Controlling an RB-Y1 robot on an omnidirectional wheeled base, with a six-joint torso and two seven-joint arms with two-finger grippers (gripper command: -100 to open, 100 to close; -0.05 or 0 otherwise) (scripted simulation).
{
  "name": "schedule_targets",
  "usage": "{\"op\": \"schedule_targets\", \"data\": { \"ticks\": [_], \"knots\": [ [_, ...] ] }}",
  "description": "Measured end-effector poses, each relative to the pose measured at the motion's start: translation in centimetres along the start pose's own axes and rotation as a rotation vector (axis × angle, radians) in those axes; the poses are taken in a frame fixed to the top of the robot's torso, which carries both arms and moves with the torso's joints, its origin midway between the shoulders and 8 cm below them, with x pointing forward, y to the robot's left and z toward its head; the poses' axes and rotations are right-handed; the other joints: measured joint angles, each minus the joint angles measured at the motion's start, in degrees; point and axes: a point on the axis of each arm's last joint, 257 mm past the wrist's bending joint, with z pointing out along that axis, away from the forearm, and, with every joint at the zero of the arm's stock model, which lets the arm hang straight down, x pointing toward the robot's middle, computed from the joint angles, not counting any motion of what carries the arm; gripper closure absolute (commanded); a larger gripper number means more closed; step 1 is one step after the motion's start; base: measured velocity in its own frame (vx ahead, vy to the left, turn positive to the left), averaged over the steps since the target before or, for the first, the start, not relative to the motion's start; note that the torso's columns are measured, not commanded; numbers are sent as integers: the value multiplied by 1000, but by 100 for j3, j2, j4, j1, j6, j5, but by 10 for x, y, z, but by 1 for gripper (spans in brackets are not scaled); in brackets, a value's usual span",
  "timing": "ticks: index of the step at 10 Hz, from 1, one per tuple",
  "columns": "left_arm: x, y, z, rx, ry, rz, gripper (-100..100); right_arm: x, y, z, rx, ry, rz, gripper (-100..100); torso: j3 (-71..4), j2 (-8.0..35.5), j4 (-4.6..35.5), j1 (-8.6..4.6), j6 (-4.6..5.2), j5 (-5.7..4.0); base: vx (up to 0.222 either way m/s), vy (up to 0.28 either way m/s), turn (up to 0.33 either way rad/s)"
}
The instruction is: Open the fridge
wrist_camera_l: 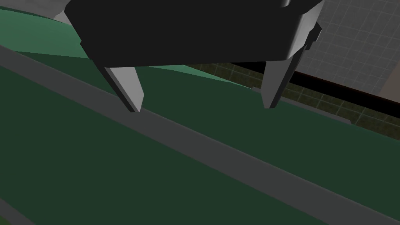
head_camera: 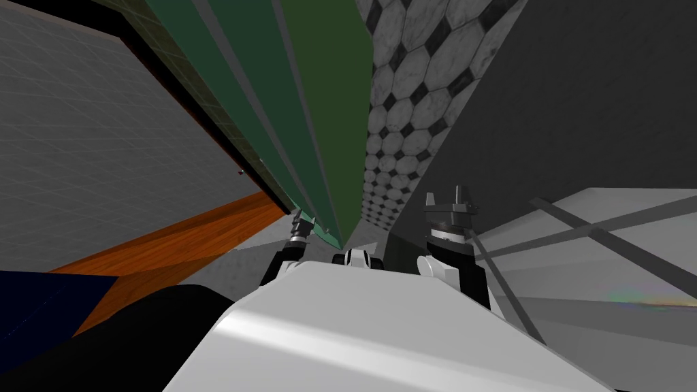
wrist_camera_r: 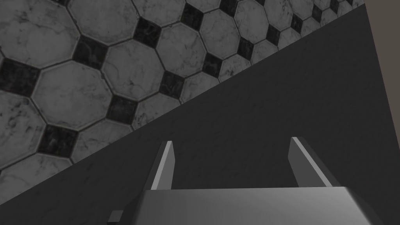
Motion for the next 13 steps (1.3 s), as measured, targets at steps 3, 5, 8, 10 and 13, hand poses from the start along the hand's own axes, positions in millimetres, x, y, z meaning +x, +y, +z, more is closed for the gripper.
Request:
{"op": "schedule_targets", "data": {
  "ticks": [3, 5, 8, 10, 13],
  "knots": [
    [-13, 15, -5, -36, -64, -101, -100, 0, 0, 0, 0, 0, 0, 0, -7, -10, -4, -8, 0, -2, 55, -90, 42],
    [-17, 20, -7, -37, -94, -148, -100, 0, 0, 0, 0, 0, 0, 0, 1, 3, 1, 3, 0, 1, 15, -32, 12],
    [-17, 16, -9, -36, -96, -148, 100, 0, 0, 0, 0, 0, 0, 0, -13, -16, -7, -3, -1, 0, 59, 14, -3],
    [-13, 19, -8, -41, -85, -160, 100, 0, 0, 0, 0, 0, 0, 0, 0, 4, 0, 20, 8, -8, -99, 133, -100],
    [-1, 28, -8, -76, -50, -162, 100, 0, 0, 0, 0, 0, 0, 0, -19, -21, 11, 66, -10, -6, -180, 247, -118]
  ]
}}
